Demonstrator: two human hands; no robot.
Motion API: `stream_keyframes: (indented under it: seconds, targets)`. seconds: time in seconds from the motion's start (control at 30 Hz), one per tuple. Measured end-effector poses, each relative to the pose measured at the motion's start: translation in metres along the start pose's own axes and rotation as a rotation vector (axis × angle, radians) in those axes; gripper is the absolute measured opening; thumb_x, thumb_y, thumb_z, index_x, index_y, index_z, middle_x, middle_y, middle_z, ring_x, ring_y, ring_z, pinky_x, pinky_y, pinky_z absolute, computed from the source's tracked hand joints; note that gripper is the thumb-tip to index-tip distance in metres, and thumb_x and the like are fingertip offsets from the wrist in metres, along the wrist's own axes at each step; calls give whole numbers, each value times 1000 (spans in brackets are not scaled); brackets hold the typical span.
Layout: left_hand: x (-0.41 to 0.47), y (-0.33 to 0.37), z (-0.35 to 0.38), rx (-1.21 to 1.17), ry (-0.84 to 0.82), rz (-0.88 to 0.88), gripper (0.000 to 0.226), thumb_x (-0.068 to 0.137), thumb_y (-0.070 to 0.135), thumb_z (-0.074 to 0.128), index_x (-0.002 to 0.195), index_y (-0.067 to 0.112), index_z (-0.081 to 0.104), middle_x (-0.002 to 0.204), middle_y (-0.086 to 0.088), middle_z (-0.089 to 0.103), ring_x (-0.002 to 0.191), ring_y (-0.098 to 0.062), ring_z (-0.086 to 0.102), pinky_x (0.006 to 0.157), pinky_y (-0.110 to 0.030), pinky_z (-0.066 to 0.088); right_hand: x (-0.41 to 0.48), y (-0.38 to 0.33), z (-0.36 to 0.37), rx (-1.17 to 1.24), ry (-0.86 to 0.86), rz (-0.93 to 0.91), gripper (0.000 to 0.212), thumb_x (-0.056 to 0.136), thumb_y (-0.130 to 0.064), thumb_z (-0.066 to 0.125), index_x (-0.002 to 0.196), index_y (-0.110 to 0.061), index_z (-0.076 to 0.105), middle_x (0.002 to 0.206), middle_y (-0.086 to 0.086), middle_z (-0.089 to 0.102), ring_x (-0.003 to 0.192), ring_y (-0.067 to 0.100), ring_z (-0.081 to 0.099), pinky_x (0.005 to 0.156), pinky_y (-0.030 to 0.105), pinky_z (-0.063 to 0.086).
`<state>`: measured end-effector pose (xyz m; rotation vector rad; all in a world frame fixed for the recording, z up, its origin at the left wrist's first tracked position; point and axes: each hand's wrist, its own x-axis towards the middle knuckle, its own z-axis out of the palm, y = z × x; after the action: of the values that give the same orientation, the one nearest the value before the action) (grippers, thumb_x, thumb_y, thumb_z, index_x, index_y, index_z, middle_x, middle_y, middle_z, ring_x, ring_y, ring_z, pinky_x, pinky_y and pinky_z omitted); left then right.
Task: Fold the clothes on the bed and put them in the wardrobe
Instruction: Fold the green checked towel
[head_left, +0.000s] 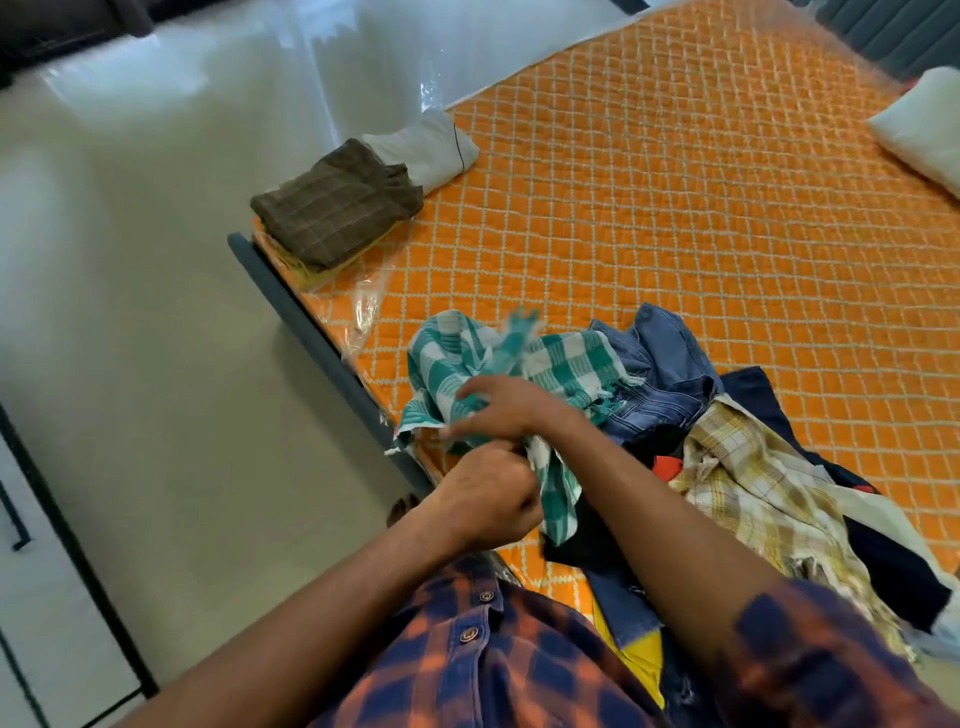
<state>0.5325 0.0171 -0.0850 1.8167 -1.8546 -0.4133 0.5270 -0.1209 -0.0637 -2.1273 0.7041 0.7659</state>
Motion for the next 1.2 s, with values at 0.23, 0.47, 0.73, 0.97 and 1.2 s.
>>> stream_keyframes:
  seconds: [0.23, 0.47, 0.73, 0.97, 1.2]
  targets:
    - [-28, -3, 9, -191, -65, -53, 29, 75, 20, 60, 48, 14, 49, 47, -4, 46, 54, -25, 36, 58, -35, 40, 32, -2, 29, -598, -22, -79, 23, 92, -18, 58, 71, -10, 54, 69, 8, 56, 63, 28, 52, 60, 36, 45]
    - [-47, -42, -4, -1633, 462, -1289, 46, 92, 50, 51, 92, 9, 71, 91, -14, 71, 85, -26, 66, 72, -32, 47, -14, 27, 14, 344, 239, -228, 44, 104, -20, 56, 65, -7, 42, 58, 5, 33, 51, 13, 30, 54, 27, 24]
    - [-9, -74, 15, -1864, 488, -1415, 55, 94, 53, 55, 120, 7, 71, 114, -18, 71, 104, -34, 68, 98, -49, 54, -72, 42, 60, 23, 188, -348, 27, 101, -19, 56, 121, -14, 74, 103, -7, 77, 80, 6, 66, 75, 27, 49]
    - [4, -111, 11, -1255, 929, -1693, 17, 95, 25, 50, 99, 8, 51, 86, -10, 57, 69, -26, 59, 65, -36, 53, -86, 51, 76, 116, 206, -281, 35, 100, -24, 55, 132, -20, 68, 114, 7, 75, 101, 26, 70, 92, 44, 56]
    - [33, -66, -43, -876, 699, -1163, 32, 102, 32, 53, 73, 20, 49, 71, -3, 47, 68, -19, 49, 66, -31, 40, -77, 79, 49, 798, 663, 69, 51, 91, -24, 72, 139, -34, 59, 142, 2, 59, 124, 24, 61, 101, 49, 54]
